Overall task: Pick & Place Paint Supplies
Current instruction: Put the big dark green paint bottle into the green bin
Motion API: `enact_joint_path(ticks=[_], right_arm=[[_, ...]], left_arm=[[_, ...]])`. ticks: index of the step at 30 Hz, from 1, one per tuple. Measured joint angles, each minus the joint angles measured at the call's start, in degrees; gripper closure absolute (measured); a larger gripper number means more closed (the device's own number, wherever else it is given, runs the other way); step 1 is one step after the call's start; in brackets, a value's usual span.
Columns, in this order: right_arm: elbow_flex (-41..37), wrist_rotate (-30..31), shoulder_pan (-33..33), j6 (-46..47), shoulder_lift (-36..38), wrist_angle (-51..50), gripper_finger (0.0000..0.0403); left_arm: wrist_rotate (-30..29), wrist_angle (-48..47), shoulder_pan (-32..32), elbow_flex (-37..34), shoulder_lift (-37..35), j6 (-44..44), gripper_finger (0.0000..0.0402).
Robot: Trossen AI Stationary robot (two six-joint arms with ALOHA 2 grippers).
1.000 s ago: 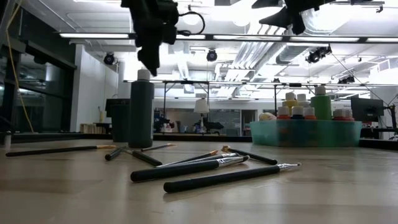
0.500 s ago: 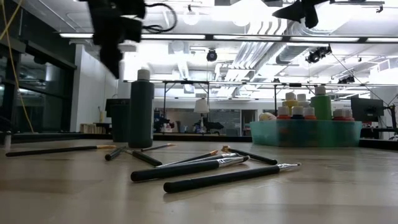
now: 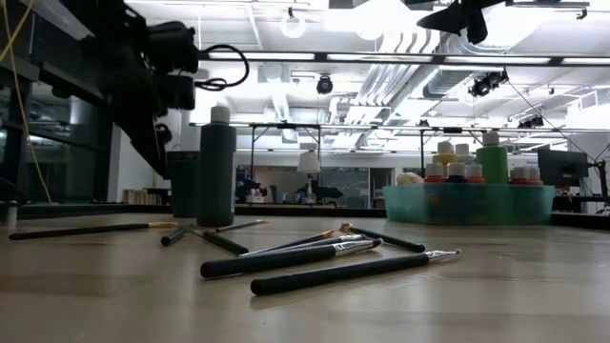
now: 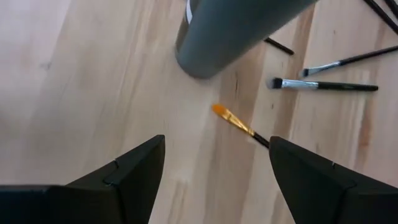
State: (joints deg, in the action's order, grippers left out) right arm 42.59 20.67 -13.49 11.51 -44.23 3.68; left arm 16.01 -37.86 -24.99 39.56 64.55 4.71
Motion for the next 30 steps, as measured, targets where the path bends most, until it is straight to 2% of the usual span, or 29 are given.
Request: enact_joint_path(ticks=[7,12,21,30], right_arm=[[0.0,0.1,0.0,0.2,-0.1,-0.1,0.0141],[0.0,0.5,0.0,-1.9,-0.3,-0.2,0.0143],[0.0,0.5,0.0,-2.2,-0.3,-0.3,0.0143],[0.0,0.2,0.0,-2.8,-0.3,-0.9,0.0143]], left_arm=[[-0.6,13.8,-0.1,-4.8,2.4,6.5,0.0119],[-1.3,19.9,-0.1,-7.2,4.6,8.5,0.0113],[-0.6,27.9,-0.1,-11.5,8.5,9.0,0.0031],[-1.0,48.1,-0.1,-16.6,12.5,0.3,0.0016]])
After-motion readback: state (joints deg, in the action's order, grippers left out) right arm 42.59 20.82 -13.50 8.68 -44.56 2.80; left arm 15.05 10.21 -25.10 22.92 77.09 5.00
